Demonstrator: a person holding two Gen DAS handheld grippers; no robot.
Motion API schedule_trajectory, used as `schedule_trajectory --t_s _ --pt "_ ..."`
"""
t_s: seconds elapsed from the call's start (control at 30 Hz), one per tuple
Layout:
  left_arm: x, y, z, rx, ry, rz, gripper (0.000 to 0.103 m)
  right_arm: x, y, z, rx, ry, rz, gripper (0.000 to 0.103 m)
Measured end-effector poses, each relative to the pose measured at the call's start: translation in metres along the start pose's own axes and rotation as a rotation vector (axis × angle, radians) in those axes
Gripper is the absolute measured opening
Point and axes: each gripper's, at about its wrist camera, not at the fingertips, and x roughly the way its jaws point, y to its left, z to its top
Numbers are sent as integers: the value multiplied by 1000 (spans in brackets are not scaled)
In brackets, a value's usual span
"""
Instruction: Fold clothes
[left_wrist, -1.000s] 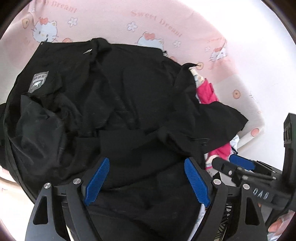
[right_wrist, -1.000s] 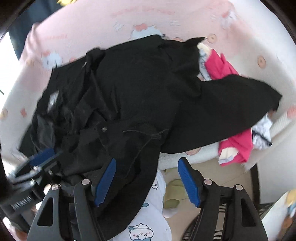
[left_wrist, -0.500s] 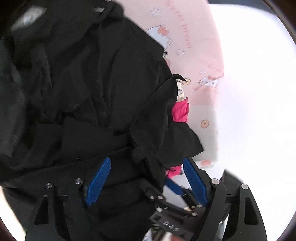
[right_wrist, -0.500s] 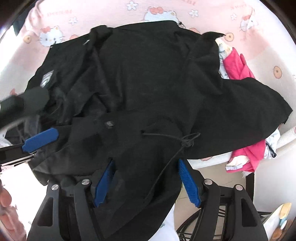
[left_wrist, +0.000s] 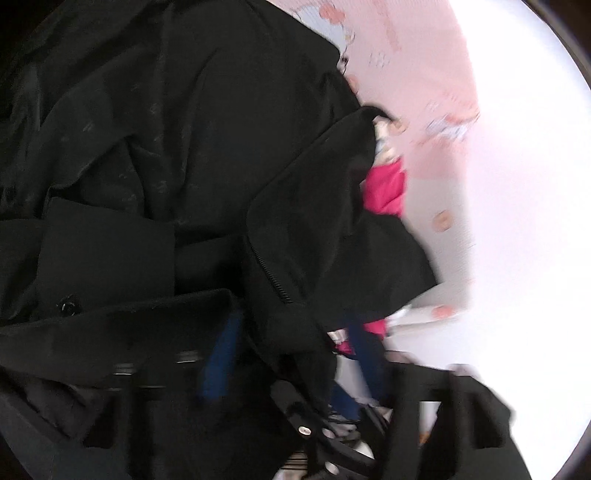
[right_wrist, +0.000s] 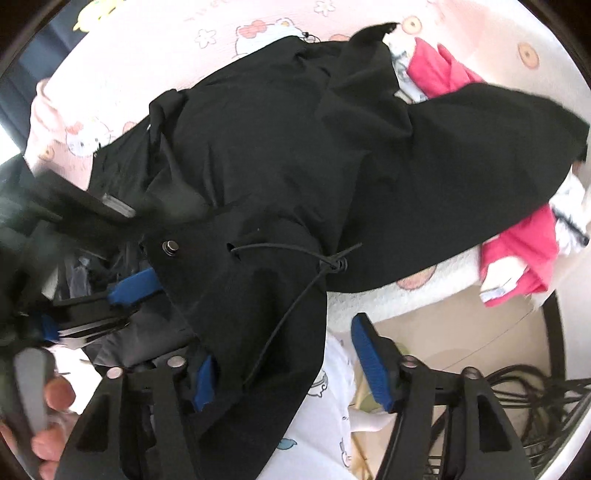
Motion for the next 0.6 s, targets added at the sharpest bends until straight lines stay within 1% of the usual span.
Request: schedule_trajectory --t_s 0.07,0.1,0.13,0.2,0.3,0.37,0.5,0.57,0.6 --pt "8 -7 -3 28 -16 67 29 2 -4 0 11 6 12 49" --pt "11 -9 -5 39 -18 91 25 3 -5 0 13 8 18 49" --pt "13 -10 -6 47 -21 107 24 3 -6 0 16 9 23 49" --pt "15 -8 -8 51 -23 104 24 4 -8 0 22 12 33 49" --pt "12 -7 -6 45 -28 81 24 1 -4 9 3 -23 52 53" --pt "12 -6 -5 43 -24 68 24 -2 7 16 -56 -58 4 56" --pt "10 -4 0 46 -16 59 24 4 25 26 -164 -103 -76 56" --pt "8 -3 1 48 -8 53 24 8 26 28 -184 -109 -87 55" --pt "7 -1 1 49 -1 47 24 10 26 29 -193 -112 -91 51"
